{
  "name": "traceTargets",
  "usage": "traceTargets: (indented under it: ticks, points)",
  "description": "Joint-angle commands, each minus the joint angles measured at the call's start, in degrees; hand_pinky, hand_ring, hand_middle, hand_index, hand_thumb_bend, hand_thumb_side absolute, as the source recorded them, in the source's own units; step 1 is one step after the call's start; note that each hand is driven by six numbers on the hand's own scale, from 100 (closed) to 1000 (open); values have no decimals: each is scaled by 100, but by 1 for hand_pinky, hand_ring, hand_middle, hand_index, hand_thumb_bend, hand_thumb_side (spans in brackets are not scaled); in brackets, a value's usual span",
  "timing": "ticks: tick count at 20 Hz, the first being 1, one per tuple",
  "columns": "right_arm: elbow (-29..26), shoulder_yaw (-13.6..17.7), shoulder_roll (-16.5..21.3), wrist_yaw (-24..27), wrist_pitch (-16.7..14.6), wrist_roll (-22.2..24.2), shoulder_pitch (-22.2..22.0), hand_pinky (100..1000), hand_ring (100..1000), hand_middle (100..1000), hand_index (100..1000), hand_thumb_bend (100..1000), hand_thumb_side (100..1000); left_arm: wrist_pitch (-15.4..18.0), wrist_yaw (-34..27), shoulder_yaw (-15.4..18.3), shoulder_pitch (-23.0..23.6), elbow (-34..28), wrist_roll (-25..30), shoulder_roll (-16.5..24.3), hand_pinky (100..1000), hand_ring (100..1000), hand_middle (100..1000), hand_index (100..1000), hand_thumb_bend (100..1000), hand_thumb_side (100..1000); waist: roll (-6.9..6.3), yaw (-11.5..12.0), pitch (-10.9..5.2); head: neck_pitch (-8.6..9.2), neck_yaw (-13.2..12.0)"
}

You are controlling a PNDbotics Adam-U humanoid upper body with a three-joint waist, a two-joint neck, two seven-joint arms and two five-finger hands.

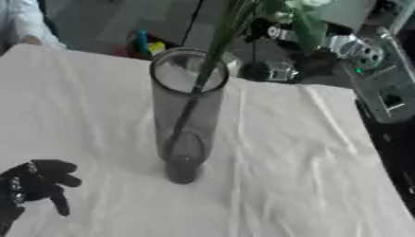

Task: Arrange flowers into the vase.

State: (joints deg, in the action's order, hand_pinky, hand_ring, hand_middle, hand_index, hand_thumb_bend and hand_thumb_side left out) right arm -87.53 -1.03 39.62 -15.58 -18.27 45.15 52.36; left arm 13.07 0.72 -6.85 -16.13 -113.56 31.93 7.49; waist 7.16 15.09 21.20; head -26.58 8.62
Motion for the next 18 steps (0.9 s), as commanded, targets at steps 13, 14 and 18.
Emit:
traceTargets:
  ticks: [13, 14, 18]
  points:
    - [-368, 505, 269, -99, 526, -851, -428, 846, 1000, 860, 971, 100, 1000, 61, 0, 4, -44, -103, 10, 1, 497, 766, 799, 727, 100, 1000, -195, -53, -35, 12, 16]
    - [-424, 540, 245, -91, 623, -1008, -481, 834, 1000, 849, 957, 100, 1000, 64, -1, 5, -46, -103, 9, 0, 497, 767, 800, 727, 100, 1000, -205, -62, -33, 11, 15]
    - [-742, 701, 114, 81, 1066, -1603, -733, 800, 1000, 822, 929, 100, 1000, 73, -6, 11, -50, -103, 3, -3, 497, 767, 800, 727, 100, 1000, -234, -94, -28, 10, 9]
